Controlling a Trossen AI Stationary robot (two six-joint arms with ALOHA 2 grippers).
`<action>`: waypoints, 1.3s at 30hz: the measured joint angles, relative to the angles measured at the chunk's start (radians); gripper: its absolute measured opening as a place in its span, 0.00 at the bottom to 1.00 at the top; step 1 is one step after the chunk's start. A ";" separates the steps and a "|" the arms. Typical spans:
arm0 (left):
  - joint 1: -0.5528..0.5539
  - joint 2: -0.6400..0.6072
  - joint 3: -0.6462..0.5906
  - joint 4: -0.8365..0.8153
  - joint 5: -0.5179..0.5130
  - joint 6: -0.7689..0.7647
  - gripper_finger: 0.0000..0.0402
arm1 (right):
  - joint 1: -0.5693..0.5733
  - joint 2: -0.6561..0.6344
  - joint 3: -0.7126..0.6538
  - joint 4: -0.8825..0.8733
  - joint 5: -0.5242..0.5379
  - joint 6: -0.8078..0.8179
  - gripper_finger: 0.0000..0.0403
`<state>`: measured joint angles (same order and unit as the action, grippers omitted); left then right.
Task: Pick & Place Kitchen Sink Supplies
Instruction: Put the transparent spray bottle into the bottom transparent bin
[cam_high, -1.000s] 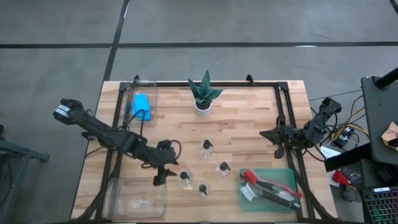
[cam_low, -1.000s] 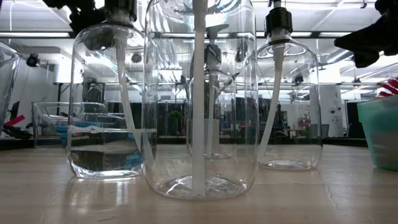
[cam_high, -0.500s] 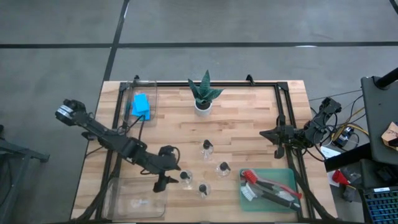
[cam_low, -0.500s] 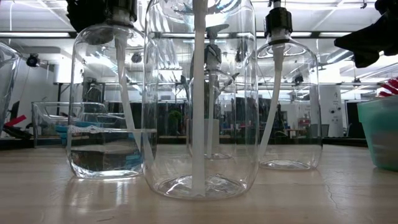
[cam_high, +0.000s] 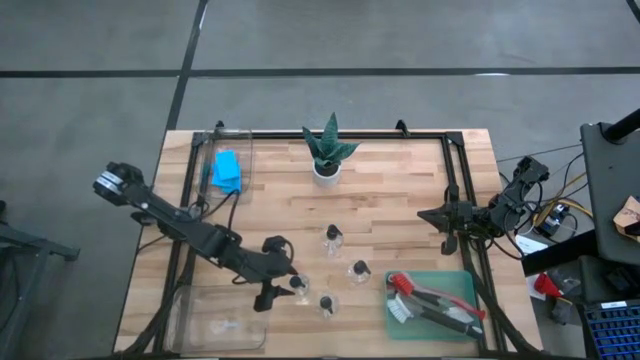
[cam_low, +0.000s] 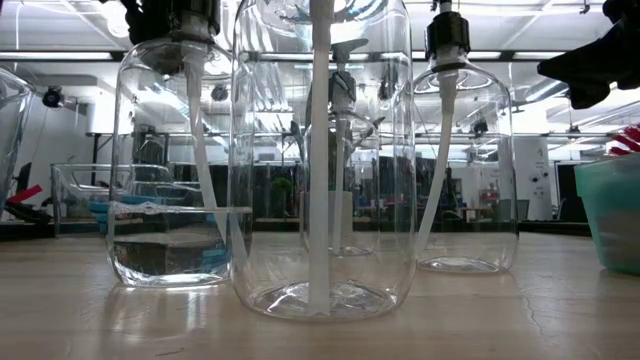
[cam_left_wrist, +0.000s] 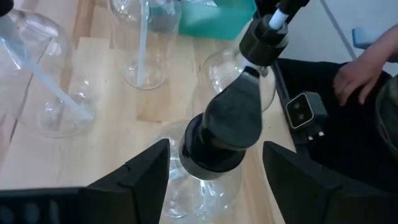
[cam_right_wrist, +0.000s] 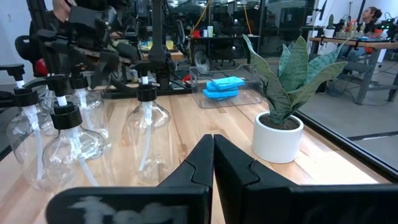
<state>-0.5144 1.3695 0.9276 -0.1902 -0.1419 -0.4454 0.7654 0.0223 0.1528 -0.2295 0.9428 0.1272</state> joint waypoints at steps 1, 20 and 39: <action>0.000 0.004 0.000 0.000 -0.005 0.000 0.61 | 0.000 0.000 0.000 0.000 0.000 0.000 0.02; 0.001 0.044 0.001 0.057 -0.044 0.034 0.47 | 0.000 0.000 0.000 0.000 0.000 0.000 0.02; 0.005 -0.020 0.002 0.044 -0.041 0.080 0.35 | 0.000 0.000 0.000 0.000 0.000 0.000 0.02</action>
<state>-0.5095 1.3494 0.9298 -0.1459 -0.1829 -0.3655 0.7650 0.0223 0.1528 -0.2291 0.9425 0.1272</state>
